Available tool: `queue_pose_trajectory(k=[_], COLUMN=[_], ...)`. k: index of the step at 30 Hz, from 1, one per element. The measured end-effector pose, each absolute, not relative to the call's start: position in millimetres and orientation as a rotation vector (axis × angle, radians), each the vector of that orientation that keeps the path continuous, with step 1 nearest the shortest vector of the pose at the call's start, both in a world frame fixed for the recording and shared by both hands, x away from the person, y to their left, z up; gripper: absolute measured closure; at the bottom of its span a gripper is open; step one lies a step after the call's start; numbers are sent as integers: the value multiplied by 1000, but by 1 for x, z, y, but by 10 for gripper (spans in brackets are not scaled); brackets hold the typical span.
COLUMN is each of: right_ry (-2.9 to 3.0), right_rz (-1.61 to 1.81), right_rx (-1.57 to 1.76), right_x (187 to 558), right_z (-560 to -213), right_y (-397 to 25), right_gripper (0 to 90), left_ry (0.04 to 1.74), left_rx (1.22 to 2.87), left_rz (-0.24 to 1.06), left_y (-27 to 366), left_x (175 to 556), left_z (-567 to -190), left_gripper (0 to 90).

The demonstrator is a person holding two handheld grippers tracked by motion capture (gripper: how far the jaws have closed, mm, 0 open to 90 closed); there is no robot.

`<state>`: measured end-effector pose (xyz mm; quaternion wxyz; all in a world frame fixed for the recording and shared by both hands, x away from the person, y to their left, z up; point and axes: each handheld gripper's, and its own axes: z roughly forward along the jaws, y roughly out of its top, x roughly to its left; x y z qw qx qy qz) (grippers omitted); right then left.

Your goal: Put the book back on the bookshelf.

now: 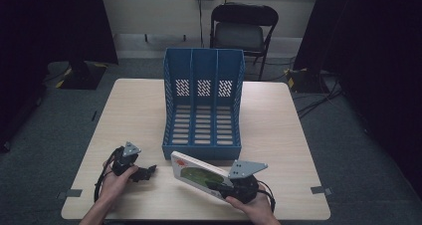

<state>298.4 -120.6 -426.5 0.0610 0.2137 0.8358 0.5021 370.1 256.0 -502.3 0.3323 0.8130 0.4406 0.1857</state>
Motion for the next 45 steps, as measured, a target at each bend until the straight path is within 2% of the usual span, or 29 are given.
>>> queue_pose_trajectory(k=[22, 45], right_ry=[2439, 2307], right_rz=[1542, 1539], right_rx=[655, 704], right_x=[297, 323], right_z=[-397, -362], right_y=[-134, -146], right_gripper=[763, 762], left_ry=[1151, 1152], left_rx=[2125, 2121], left_rz=[485, 484], left_y=[256, 256], left_x=[370, 370], left_z=[-502, -502], left_gripper=[0, 0])
